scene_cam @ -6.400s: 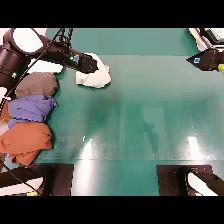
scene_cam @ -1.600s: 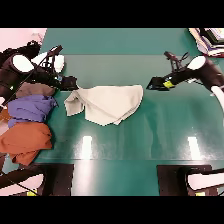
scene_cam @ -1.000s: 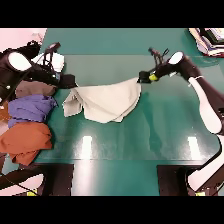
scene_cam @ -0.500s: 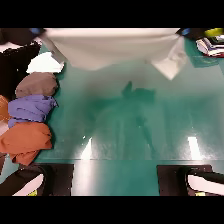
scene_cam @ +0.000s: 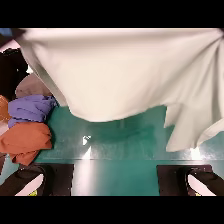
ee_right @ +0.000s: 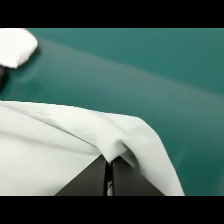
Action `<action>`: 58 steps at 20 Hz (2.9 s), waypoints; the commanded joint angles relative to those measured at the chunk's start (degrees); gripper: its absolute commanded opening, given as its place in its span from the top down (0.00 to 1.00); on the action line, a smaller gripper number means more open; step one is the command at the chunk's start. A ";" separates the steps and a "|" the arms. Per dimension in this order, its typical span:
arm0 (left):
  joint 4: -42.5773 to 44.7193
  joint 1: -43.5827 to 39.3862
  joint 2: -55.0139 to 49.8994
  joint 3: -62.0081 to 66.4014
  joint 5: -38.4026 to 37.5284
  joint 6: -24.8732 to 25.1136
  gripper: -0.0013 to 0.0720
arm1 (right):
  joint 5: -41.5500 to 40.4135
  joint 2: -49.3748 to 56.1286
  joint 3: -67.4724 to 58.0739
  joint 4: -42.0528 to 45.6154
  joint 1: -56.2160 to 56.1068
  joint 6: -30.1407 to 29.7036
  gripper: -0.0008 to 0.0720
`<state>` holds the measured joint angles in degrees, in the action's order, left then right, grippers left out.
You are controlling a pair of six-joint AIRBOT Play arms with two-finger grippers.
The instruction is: Fold the shirts.
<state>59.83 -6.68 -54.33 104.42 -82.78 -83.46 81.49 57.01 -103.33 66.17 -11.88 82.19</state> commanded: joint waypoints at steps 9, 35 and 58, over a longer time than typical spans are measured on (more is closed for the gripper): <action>3.04 0.04 -14.49 -42.82 21.66 4.33 0.95 | -9.07 23.93 25.05 -0.46 -0.02 -1.77 0.97; -8.52 0.00 -29.55 -43.98 32.17 5.99 0.23 | -2.95 27.69 10.95 -0.15 9.53 -2.75 0.46; -13.88 -2.86 -32.46 -35.50 33.90 8.94 0.95 | -12.96 20.85 48.43 -6.84 18.75 -4.39 0.45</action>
<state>45.41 -9.58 -86.74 67.42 -47.44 -74.54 70.57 74.46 -56.84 62.65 8.16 79.31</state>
